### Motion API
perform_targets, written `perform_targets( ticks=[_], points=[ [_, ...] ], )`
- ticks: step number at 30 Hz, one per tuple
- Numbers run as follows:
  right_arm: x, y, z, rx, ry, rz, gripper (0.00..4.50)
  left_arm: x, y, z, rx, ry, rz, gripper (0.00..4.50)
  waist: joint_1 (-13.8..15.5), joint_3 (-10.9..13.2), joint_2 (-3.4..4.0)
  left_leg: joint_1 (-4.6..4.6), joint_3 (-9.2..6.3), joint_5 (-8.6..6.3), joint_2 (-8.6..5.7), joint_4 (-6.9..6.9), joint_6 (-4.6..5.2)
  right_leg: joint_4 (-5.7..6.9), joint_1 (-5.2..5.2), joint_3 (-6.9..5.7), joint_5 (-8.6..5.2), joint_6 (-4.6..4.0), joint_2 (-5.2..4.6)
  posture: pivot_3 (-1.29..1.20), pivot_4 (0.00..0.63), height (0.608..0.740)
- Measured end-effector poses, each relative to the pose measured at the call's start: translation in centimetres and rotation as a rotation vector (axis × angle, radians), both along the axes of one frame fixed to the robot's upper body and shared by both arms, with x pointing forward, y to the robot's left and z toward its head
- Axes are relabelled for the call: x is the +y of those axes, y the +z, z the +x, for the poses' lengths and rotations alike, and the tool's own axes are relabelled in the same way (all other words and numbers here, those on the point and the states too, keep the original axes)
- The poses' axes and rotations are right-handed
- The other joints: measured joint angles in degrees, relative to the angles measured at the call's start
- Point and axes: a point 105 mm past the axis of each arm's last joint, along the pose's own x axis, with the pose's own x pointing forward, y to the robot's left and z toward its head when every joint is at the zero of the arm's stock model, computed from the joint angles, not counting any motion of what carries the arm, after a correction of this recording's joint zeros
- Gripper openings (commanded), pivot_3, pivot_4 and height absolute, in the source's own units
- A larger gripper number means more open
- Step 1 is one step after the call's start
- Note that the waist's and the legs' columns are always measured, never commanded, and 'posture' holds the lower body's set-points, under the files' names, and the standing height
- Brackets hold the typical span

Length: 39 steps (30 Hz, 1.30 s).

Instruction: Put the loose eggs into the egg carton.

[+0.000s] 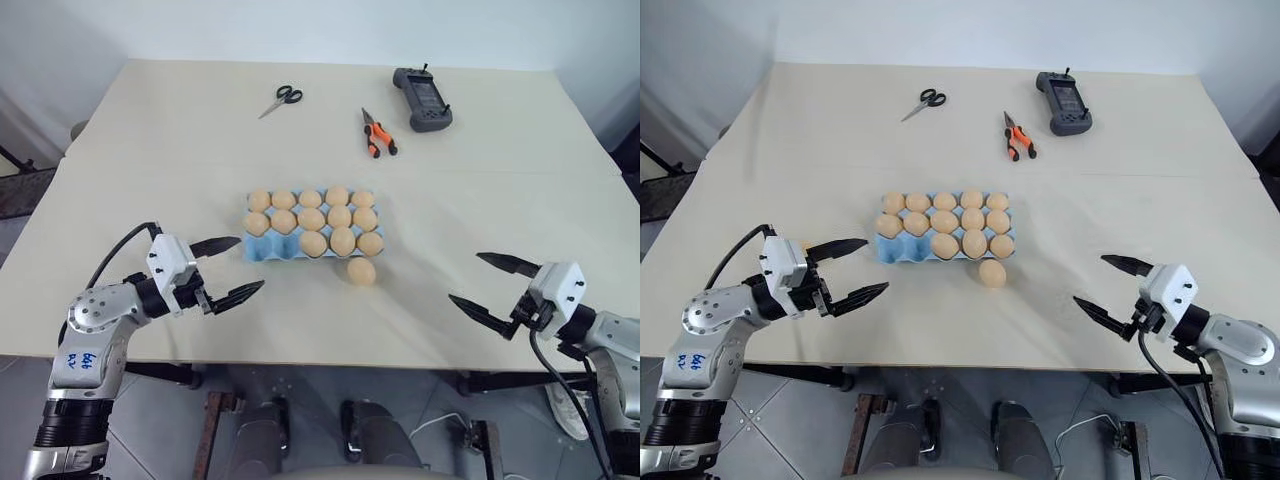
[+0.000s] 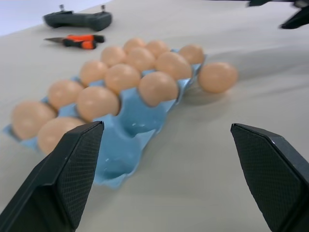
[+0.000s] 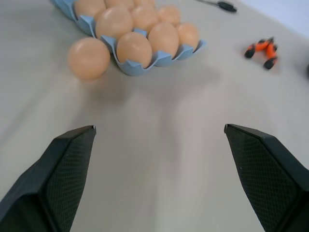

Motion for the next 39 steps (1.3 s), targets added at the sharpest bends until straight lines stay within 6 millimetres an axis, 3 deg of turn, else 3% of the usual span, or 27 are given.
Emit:
perform_targets(
  ticks=[2, 9, 13, 16, 21, 28, 30, 35, 39],
  points=[
    [2.4, 0.2, 0.7, 0.09, 0.033, 0.033, 4.47, -0.9, -0.1, -0.1, 0.003, -0.046, -0.001, 4.5, 0.0, 0.0, 0.02, 0.01, -0.01, 0.0, 0.0, 0.03, -0.01, 0.08, -0.01, -0.01, -0.02, -0.05, -0.02, 0.0, 0.15, 0.74],
    [7.9, -0.3, 2.0, 0.295, 0.11, 0.006, 4.47, -2.3, -0.6, -0.5, 0.031, -0.127, 0.013, 4.5, 0.2, 0.0, 0.02, -0.08, -0.03, 0.0, -0.02, 0.04, -0.01, 0.04, -0.07, -0.05, -0.07, -0.13, -0.08, 0.0, 0.15, 0.74],
    [9.3, -1.0, 3.0, 0.359, 0.066, -0.016, 4.47, -2.8, -0.5, -0.6, 0.036, -0.145, 0.017, 4.5, 0.2, 0.0, 0.02, -0.12, -0.05, 0.0, -0.01, 0.01, -0.01, -0.03, -0.08, -0.08, -0.07, -0.13, -0.08, 0.0, 0.15, 0.74],
    [11.1, -2.6, 2.9, 0.431, 0.064, -0.042, 4.47, -3.1, -0.5, -0.7, 0.048, -0.158, 0.016, 4.5, 0.2, 0.0, 0.02, -0.14, -0.05, 0.0, -0.01, 0.0, 0.0, -0.03, -0.1, -0.09, -0.07, -0.13, -0.07, 0.0, 0.15, 0.74],
    [12.4, -2.8, 3.2, 0.414, 0.03, -0.032, 4.47, -3.2, -0.7, -0.8, 0.067, -0.167, 0.015, 4.5, 0.0, 0.0, 0.0, -0.12, -0.03, 0.0, -0.01, 0.01, 0.01, 0.01, -0.08, -0.08, -0.06, -0.12, -0.07, 0.0, 0.15, 0.74],
    [12.9, -3.0, 3.3, 0.404, 0.012, -0.019, 2.15, -3.1, -0.8, -0.9, 0.071, -0.162, 0.014, 4.5, 0.1, 0.0, 0.0, -0.13, -0.03, 0.0, -0.01, 0.01, 0.01, 0.02, -0.09, -0.1, -0.07, -0.11, -0.07, 0.0, 0.15, 0.74],
    [12.8, -3.0, 3.0, 0.406, 0.027, -0.024, 1.68, -2.9, -1.0, -1.2, 0.073, -0.148, 0.01, 4.5, 0.0, 0.0, 0.0, -0.14, -0.02, 0.0, -0.01, 0.0, 0.03, 0.0, -0.09, -0.1, -0.07, -0.11, -0.07, 0.0, 0.15, 0.74],
    [13.6, -1.8, 2.0, 0.396, 0.144, -0.024, 1.58, -1.2, -1.3, -2.0, 0.079, -0.073, -0.008, 4.5, -0.3, 0.0, 0.0, -0.12, -0.03, 0.0, 0.03, 0.0, 0.03, 0.04, -0.1, -0.1, -0.07, -0.12, -0.04, 0.0, 0.15, 0.74],
    [16.8, 1.9, 2.2, 0.295, 0.267, 0.021, 1.58, 0.5, -1.6, -2.6, 0.087, 0.008, -0.01, 4.5, -1.2, 0.0, 0.0, -0.09, -0.04, -0.01, 0.04, 0.0, 0.01, 0.11, -0.11, -0.11, -0.07, -0.13, -0.06, 0.0, 0.15, 0.74]
  ],
)
